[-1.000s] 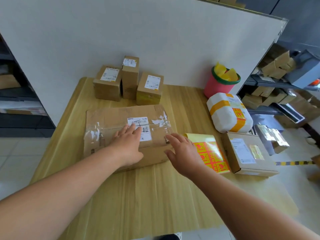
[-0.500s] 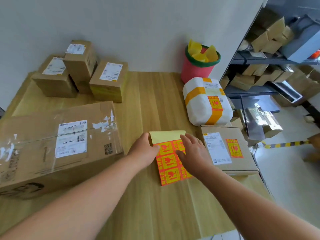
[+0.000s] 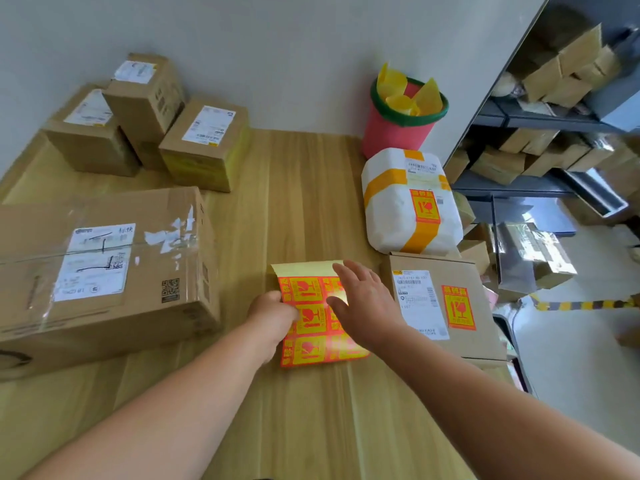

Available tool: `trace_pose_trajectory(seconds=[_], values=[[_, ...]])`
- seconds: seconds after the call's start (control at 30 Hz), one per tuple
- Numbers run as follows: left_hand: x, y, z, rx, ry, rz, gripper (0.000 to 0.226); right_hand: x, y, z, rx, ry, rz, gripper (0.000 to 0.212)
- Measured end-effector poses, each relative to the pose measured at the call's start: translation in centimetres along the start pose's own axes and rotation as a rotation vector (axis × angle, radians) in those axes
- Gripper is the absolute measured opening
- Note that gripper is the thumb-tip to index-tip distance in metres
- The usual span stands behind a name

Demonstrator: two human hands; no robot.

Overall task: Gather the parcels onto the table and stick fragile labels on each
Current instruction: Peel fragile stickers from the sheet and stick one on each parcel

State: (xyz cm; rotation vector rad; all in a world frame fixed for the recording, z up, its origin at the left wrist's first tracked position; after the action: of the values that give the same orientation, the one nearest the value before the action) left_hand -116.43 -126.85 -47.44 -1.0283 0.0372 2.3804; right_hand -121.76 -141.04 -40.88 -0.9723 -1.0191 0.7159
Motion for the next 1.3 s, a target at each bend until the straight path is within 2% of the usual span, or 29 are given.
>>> trace_pose_trajectory(seconds=[0.13,0.33,0.47,0.67,1.03,1.13,1.3], values=[[-4.4,-2.3,3.0,0.015,0.163,0.039,0.019,3.3,-3.5,0.3,-0.115,-0.116,-0.091,0.053],[-9.5,-6.9,7.7,-0.004,0.427,0.031,0.017,10.6,-8.1,1.6,-0.352,-0.333,-0.18,0.028],[-11.4,-9.3,10.5,0.007,0.561,-0.037,0.02,14.2,-9.7,2.6,-0.413,-0.355,-0.214,0.02],[-13.5,-12.1,13.8,-0.01,0.747,-0.133,0.02,16.9,-11.4,3.8,-0.44,-0.295,-0.24,0.011],[-14.7,-11.2,16.0,0.049,0.806,-0.255,0.013,15.6,-12.6,4.6,-0.38,-0.132,-0.392,0.007],[-15.0,-10.2,15.9,0.062,0.793,-0.266,0.013,14.5,-12.8,4.6,-0.37,-0.121,-0.418,0.015],[-15.2,-8.5,15.2,0.068,0.764,-0.255,0.017,12.7,-12.8,4.2,-0.342,-0.095,-0.43,0.011]])
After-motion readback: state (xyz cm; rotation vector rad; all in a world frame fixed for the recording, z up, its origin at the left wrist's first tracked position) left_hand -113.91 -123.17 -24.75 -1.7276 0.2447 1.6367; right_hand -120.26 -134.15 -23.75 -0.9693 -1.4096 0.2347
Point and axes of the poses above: each hand's wrist, its own z-axis away from the middle knuckle, its own y-axis out of the palm, x = y × z, the point moved 8 cm from there along -z, towards the middle knuckle, and after that the axes turned 1 degree about -z, right-handed, at the moved point
